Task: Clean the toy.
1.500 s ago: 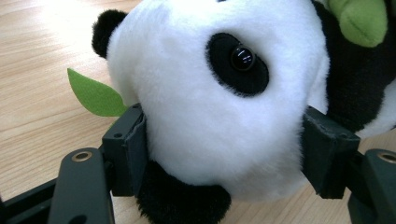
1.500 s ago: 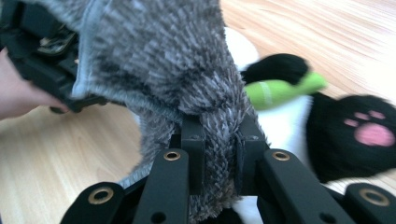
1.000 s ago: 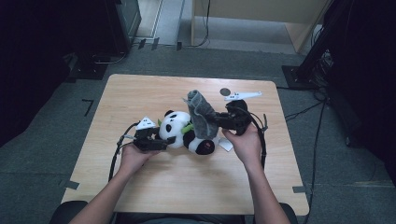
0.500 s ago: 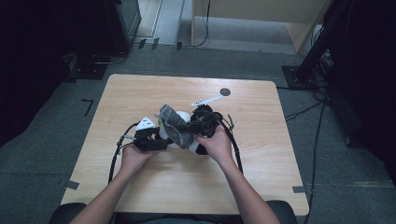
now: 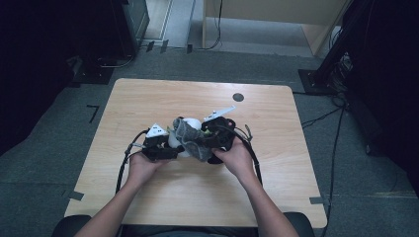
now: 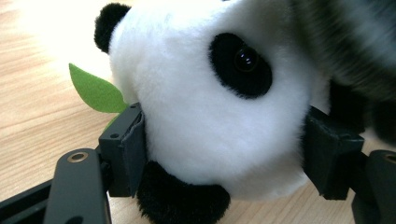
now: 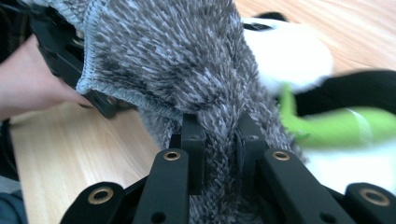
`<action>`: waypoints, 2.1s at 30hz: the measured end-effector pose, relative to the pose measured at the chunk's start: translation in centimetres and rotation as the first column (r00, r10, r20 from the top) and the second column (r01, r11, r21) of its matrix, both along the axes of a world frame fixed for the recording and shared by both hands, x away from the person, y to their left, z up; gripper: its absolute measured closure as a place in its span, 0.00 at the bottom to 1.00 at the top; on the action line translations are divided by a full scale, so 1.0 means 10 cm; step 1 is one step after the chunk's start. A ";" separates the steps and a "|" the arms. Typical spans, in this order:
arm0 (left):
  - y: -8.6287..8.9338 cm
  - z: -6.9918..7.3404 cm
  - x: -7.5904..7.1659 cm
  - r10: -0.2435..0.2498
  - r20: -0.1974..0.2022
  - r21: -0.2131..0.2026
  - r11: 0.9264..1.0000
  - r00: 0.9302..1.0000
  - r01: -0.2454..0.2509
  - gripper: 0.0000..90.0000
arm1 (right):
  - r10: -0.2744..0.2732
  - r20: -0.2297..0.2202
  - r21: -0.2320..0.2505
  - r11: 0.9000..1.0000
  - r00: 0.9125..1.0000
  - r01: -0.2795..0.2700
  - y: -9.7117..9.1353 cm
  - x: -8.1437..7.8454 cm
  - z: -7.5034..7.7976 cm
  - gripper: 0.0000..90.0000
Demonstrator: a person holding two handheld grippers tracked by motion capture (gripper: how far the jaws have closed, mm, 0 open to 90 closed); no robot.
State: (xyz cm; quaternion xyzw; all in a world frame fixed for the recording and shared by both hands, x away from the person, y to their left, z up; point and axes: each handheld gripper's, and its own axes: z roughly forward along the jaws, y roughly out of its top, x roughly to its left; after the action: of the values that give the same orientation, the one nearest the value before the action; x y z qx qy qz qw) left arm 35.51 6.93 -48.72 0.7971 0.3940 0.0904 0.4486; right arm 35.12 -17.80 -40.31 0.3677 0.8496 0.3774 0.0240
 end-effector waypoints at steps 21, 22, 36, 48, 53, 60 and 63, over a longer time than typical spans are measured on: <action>0.00 0.02 0.01 -0.012 -0.003 0.003 1.000 1.000 0.012 0.30 | -0.224 0.029 0.157 0.963 0.974 0.217 -0.78 -0.07 0.40 0.88; 0.00 0.02 0.01 -0.013 -0.004 0.004 1.000 1.000 0.013 0.30 | -0.218 0.037 0.157 0.965 0.975 0.210 -0.79 -0.10 0.45 0.88; -0.01 0.05 0.05 -0.007 -0.037 0.002 1.000 0.999 0.007 0.30 | -0.132 0.068 0.142 0.982 0.989 0.121 -0.64 -0.57 0.43 0.87; -0.03 0.06 0.07 -0.019 -0.044 0.025 0.999 0.999 0.020 0.31 | -0.216 0.051 0.072 0.975 0.975 0.212 -0.89 -0.57 -0.04 0.87; -0.02 0.05 0.08 -0.024 -0.038 0.010 1.000 0.999 0.024 0.31 | -0.248 0.055 0.072 0.967 0.967 0.243 -0.96 -0.55 -0.15 0.87; -0.01 0.05 0.07 -0.026 -0.034 0.010 1.000 0.999 0.027 0.31 | -0.304 0.045 0.083 0.950 0.952 0.300 -1.12 -0.52 -0.13 0.87; -0.01 0.05 0.07 -0.025 -0.033 0.009 1.000 0.999 0.026 0.31 | -0.311 0.042 0.133 0.944 0.949 0.303 -1.13 -0.54 0.00 0.87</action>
State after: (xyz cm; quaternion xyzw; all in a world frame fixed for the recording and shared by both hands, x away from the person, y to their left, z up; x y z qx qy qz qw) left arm 36.21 6.78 -48.26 0.8055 0.3906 0.0735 0.4395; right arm 29.68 -29.12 -40.33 0.4844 0.7553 0.4329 0.0861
